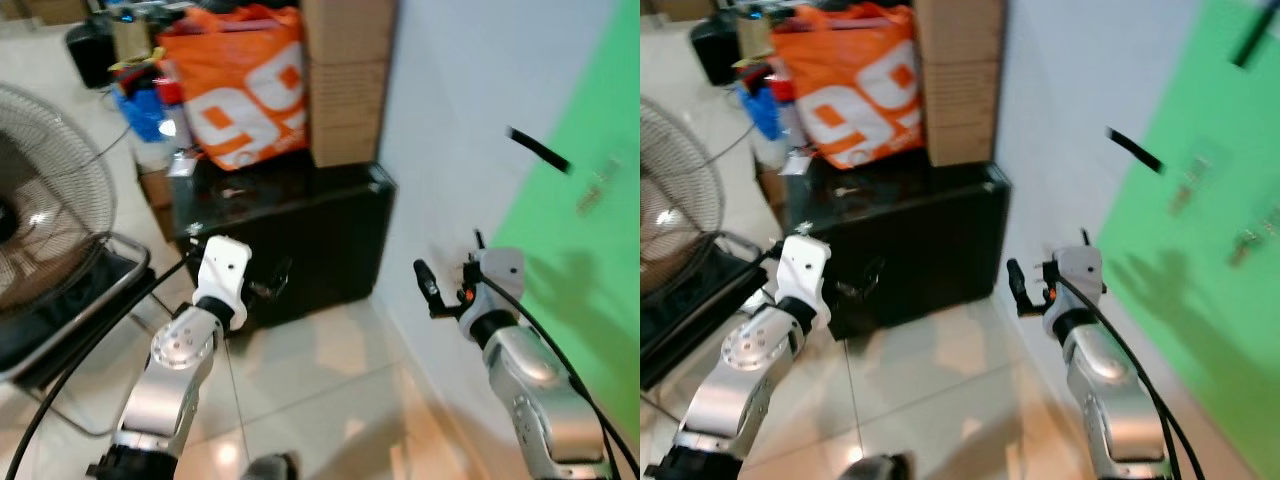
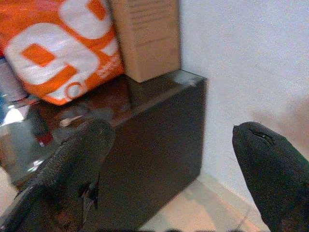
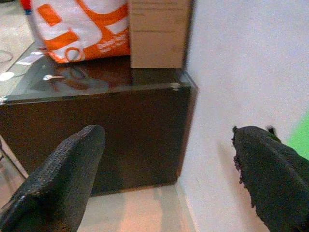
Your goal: Hang keys on a hook
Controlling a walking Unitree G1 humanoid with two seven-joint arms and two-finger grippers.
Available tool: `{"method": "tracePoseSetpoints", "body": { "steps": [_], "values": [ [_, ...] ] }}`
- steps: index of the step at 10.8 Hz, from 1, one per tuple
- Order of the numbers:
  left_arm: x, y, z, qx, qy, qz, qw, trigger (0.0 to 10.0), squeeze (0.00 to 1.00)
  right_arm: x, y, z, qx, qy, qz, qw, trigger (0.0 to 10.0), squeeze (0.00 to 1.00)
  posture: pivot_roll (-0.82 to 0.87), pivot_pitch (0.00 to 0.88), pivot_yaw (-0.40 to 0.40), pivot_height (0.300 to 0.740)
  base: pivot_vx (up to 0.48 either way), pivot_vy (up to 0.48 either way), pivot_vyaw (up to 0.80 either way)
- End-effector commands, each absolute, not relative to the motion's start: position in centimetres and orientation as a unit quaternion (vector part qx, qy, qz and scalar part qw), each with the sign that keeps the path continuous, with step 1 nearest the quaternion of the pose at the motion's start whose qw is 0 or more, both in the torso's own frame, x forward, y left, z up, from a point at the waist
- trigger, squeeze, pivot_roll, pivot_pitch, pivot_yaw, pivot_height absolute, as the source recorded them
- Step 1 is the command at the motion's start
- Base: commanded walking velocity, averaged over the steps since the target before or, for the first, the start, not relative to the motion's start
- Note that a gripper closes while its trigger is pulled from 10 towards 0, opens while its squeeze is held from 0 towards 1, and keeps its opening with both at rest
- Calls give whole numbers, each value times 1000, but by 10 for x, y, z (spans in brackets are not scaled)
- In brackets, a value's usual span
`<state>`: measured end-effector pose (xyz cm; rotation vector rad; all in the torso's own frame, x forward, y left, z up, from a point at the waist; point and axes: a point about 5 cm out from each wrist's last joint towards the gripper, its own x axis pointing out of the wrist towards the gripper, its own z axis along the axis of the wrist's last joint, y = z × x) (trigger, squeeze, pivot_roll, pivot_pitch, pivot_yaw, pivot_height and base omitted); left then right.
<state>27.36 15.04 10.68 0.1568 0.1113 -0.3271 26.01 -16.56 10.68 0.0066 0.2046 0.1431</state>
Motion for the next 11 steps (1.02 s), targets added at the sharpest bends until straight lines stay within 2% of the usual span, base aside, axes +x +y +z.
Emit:
{"method": "tracePoseSetpoints", "body": {
  "steps": [1, 11],
  "values": [
    [274, 154, 112, 83, 46, -151, 984, 10000, 0, 264, -163, 109, 3, 99, 71, 993, 10000, 1000, -10, 0, -26, 740, 247, 0, 0],
    [280, 165, 122, 89, 36, -136, 986, 10000, 0, 275, -167, 110, 2, 88, 35, 996, 10000, 1000, 34, 0, -30, 740, 292, 0, 0]
  ]
}}
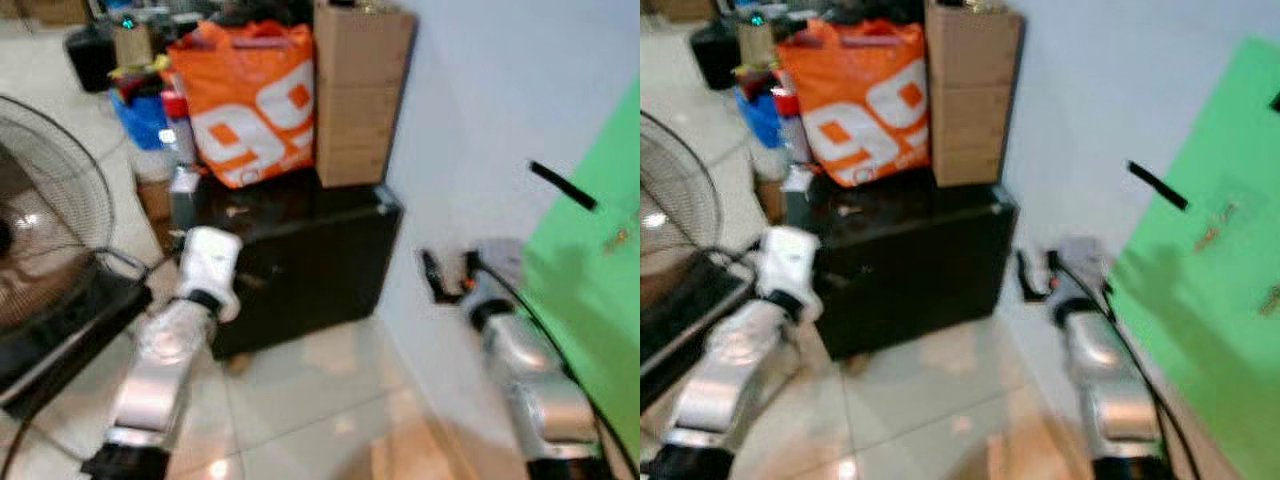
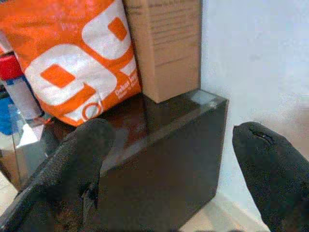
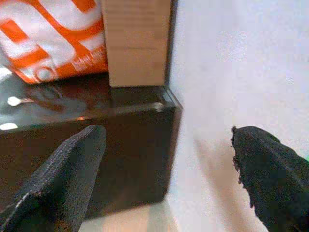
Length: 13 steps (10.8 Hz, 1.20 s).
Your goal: Hang keys on a hook
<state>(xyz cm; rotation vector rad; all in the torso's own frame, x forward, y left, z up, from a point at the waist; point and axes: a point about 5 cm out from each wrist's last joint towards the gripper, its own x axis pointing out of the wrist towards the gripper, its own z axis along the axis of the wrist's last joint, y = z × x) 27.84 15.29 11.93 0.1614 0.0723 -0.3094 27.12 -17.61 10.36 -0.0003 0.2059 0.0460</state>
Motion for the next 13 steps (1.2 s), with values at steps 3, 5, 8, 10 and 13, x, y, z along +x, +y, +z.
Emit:
{"method": "tracePoseSetpoints", "body": {
  "steps": [3, 5, 8, 10, 13],
  "values": [
    [281, 163, 121, 87, 38, -137, 986, 10000, 0, 275, -170, 113, -2, 82, 29, 996, 10000, 1000, 32, 0, -31, 740, 315, 0, 0],
    [282, 163, 122, 86, 37, -137, 986, 10000, 0, 276, -171, 111, -8, 84, 33, 996, 10000, 1000, 36, 0, -35, 740, 313, 0, 0],
    [287, 161, 124, 84, 30, -136, 987, 10000, 0, 281, -172, 115, -10, 78, 32, 996, 10000, 1000, 25, 0, -39, 740, 316, 0, 0],
    [288, 160, 123, 80, 29, -135, 987, 10000, 0, 281, -172, 114, -15, 78, 33, 996, 10000, 1000, 22, 0, -39, 740, 319, 0, 0],
    [288, 159, 121, 78, 32, -137, 987, 10000, 0, 278, -174, 114, -15, 80, 29, 996, 10000, 1000, 2, 0, -28, 740, 315, 0, 0]
  ]
}}
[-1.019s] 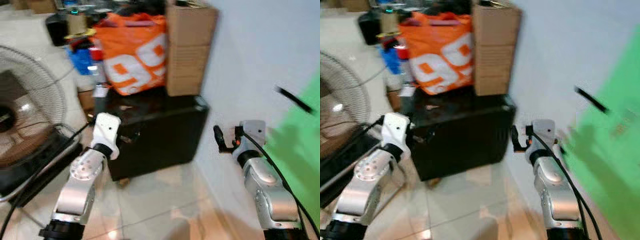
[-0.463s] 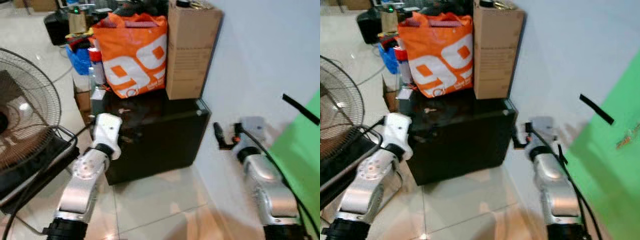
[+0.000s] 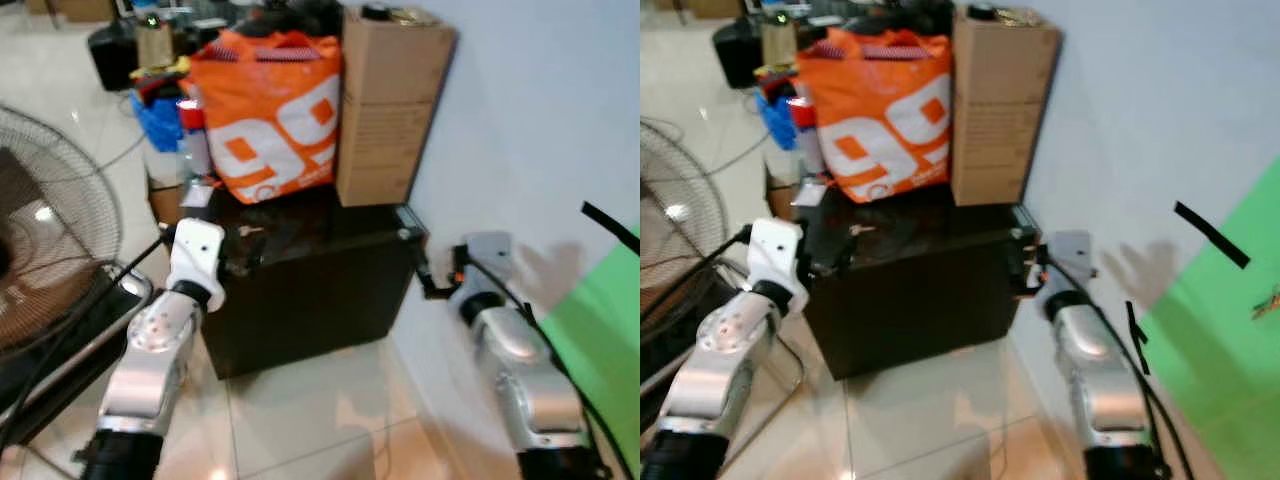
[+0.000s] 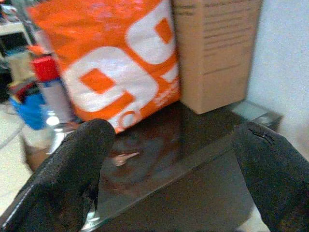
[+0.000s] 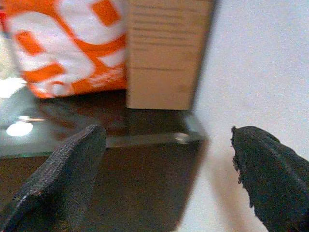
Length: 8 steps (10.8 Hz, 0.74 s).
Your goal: Hang keys on a hook
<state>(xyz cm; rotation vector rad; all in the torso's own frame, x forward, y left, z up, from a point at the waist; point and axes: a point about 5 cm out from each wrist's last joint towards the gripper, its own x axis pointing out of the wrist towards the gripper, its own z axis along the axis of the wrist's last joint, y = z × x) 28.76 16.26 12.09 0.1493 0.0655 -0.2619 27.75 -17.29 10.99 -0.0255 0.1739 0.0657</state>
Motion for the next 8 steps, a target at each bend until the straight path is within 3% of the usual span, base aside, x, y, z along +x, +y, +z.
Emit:
{"method": "tracePoseSetpoints", "body": {
  "steps": [1, 8],
  "values": [
    [288, 159, 121, 78, 32, -137, 987, 10000, 0, 278, -175, 113, -16, 81, 28, 996, 10000, 1000, 2, 0, -28, 740, 319, 0, 0],
    [287, 167, 119, 79, 33, -121, 989, 10000, 0, 282, -174, 113, -23, 83, 39, 996, 10000, 1000, 20, 0, -53, 740, 316, 0, 0]
  ]
}}
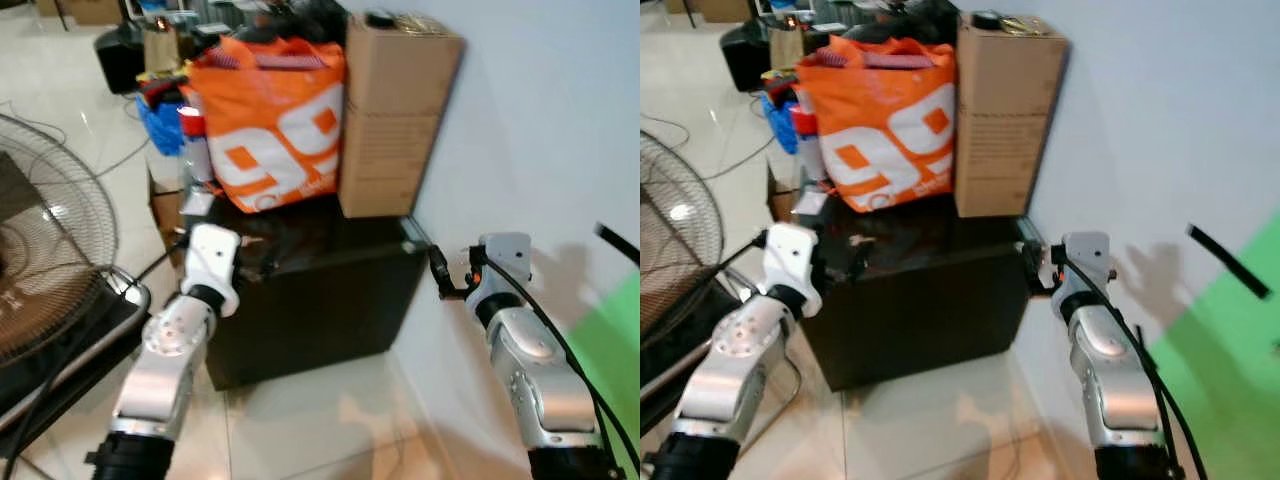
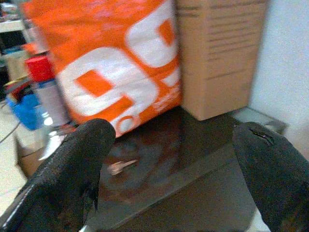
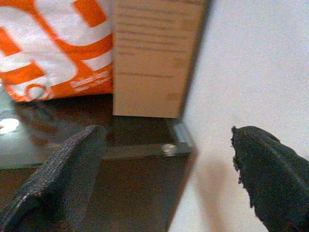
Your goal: Hang keys on a hook
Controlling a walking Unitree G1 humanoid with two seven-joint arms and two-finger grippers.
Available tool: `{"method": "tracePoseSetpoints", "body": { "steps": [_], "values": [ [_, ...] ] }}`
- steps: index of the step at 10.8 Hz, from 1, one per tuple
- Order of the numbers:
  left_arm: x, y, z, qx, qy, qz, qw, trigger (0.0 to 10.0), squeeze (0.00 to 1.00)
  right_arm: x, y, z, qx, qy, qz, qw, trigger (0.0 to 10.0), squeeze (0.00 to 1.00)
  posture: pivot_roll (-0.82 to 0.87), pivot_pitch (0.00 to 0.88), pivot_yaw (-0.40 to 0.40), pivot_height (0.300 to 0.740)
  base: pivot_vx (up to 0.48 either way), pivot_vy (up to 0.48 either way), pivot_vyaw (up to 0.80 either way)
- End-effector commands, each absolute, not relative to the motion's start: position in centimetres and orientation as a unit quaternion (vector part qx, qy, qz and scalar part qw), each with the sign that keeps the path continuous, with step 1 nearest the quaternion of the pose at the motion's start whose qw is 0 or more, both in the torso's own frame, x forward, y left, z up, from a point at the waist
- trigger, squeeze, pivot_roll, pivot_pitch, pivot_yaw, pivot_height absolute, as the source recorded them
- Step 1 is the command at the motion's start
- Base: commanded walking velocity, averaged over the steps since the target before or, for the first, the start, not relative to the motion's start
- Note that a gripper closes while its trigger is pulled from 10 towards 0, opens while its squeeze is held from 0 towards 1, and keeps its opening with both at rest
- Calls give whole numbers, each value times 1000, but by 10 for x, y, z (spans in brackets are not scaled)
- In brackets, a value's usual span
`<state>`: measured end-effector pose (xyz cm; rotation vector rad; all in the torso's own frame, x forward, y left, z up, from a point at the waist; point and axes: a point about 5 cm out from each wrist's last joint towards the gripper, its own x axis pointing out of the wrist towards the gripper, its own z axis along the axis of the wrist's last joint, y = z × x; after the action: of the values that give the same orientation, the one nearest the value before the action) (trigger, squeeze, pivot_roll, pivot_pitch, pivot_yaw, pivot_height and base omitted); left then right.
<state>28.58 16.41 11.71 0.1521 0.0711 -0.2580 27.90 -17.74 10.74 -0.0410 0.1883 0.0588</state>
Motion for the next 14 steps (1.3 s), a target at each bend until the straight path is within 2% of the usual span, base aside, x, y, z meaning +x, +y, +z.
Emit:
{"method": "tracePoseSetpoints", "body": {
  "steps": [1, 3, 6, 11, 14],
  "values": [
    [287, 168, 119, 79, 32, -121, 989, 10000, 0, 283, -176, 113, -25, 82, 38, 996, 10000, 1000, 25, 0, -60, 740, 315, 0, 0],
    [287, 168, 120, 80, 30, -119, 989, 10000, 0, 284, -176, 114, -31, 81, 45, 995, 10000, 1000, 25, 0, -60, 740, 317, 0, 0],
    [283, 172, 121, 90, 30, -123, 988, 10000, 0, 283, -172, 106, -16, 90, 53, 994, 10000, 1000, 70, 0, -60, 740, 316, 0, 800],
    [284, 172, 118, 93, 36, -125, 987, 10000, 0, 283, -178, 106, -23, 91, 52, 994, 10000, 988, 37, 0, -42, 740, 315, 0, 0],
    [289, 167, 119, 87, 30, -124, 988, 10000, 0, 286, -181, 108, -25, 89, 45, 995, 10000, 945, 19, 0, -48, 740, 319, 0, 0]
  ]
}}
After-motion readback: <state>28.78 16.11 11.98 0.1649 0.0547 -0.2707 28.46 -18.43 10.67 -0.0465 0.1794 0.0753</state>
